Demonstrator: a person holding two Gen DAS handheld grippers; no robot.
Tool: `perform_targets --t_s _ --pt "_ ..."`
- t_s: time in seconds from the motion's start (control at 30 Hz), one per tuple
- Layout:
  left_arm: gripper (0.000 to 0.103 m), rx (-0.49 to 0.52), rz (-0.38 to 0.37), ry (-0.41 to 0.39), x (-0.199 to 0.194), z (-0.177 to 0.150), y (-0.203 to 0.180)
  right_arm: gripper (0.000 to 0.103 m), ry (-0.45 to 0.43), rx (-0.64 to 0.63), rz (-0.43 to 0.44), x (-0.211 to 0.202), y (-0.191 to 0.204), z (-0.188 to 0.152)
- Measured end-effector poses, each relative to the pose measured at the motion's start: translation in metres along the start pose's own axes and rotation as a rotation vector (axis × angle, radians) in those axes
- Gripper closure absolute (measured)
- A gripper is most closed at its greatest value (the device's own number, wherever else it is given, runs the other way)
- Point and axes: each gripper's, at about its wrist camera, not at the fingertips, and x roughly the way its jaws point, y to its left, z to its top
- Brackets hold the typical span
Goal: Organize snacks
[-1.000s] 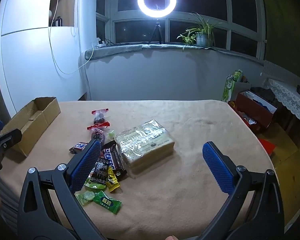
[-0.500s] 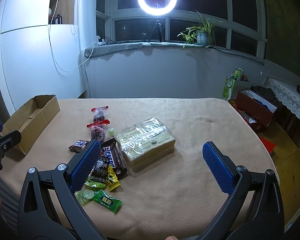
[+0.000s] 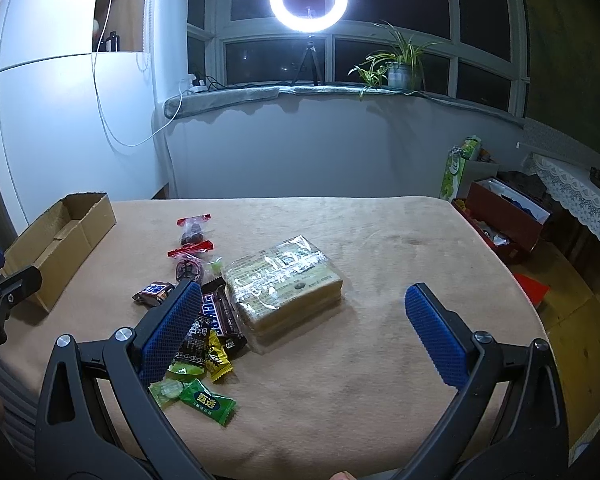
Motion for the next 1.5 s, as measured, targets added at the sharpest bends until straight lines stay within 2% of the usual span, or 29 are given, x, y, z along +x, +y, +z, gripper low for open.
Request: perform_targets --t_s 1.5 --pt "0.0 0.007 0.003 0.02 0.0055 -0.0045 -0.0012 0.0 0.006 -0.005 -0.004 -0.0004 0.0001 0.0"
